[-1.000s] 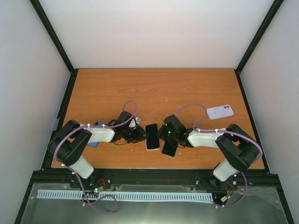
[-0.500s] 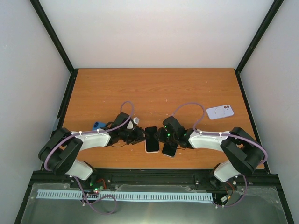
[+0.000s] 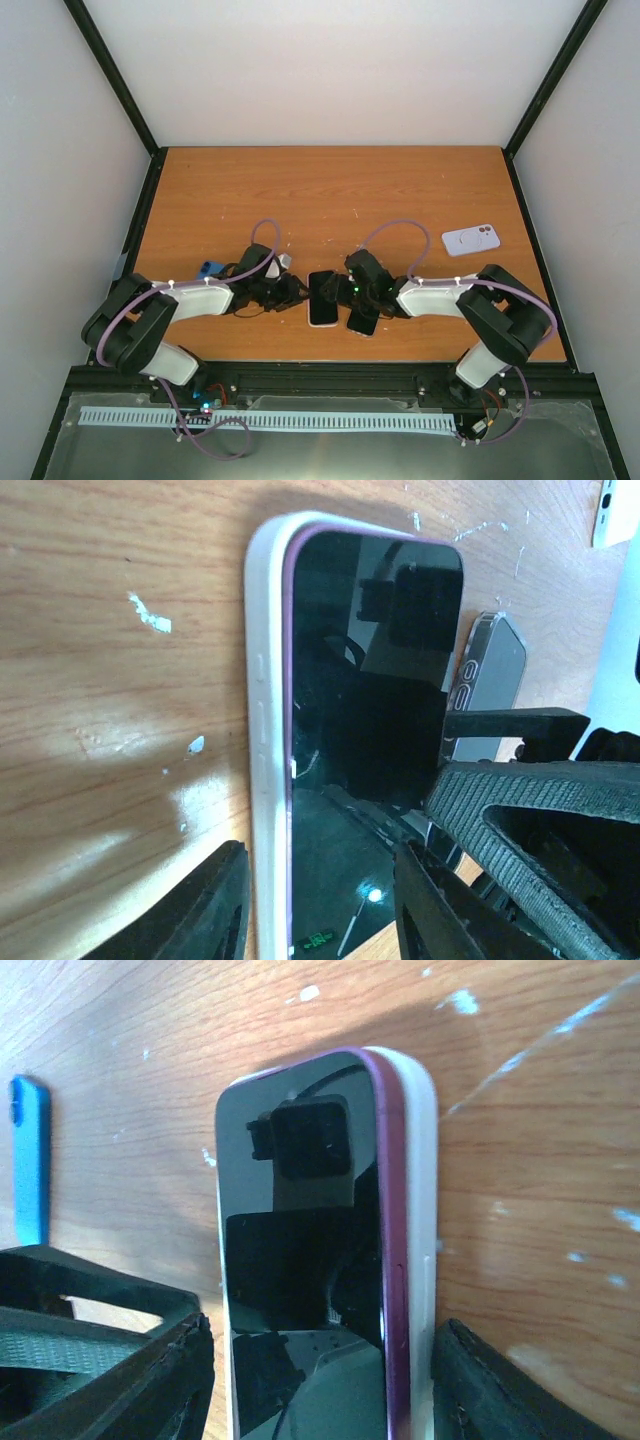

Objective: Put the phone into the phone case

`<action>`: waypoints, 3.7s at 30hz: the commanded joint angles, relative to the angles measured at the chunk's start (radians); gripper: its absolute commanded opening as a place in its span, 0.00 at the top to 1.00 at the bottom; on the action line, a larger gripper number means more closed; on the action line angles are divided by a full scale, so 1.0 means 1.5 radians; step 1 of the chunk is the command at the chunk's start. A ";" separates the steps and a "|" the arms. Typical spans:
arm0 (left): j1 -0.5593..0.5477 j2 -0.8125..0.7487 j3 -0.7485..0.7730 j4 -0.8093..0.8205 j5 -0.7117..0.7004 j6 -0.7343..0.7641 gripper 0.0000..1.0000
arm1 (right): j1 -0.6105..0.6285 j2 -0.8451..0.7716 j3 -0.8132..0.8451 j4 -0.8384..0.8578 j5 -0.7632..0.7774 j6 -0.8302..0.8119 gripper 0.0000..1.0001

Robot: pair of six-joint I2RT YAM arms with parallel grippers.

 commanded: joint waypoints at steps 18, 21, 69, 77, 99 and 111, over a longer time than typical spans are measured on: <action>-0.018 0.018 -0.027 0.061 0.074 0.020 0.58 | 0.005 -0.014 -0.066 0.326 -0.176 0.101 0.41; -0.018 0.005 -0.037 0.037 0.058 0.040 0.56 | 0.005 -0.014 -0.073 0.345 -0.203 0.105 0.41; -0.018 -0.039 -0.094 -0.001 -0.009 0.017 0.53 | 0.012 -0.032 -0.078 0.285 -0.244 0.060 0.59; -0.018 -0.050 -0.093 -0.008 -0.008 0.013 0.46 | 0.012 -0.008 -0.086 0.323 -0.258 0.081 0.69; -0.022 -0.013 -0.097 0.028 0.007 -0.001 0.49 | 0.024 -0.010 -0.033 0.140 -0.179 0.017 0.73; 0.015 -0.217 -0.113 0.010 0.032 -0.036 0.33 | 0.022 -0.184 -0.107 0.173 -0.109 0.021 0.95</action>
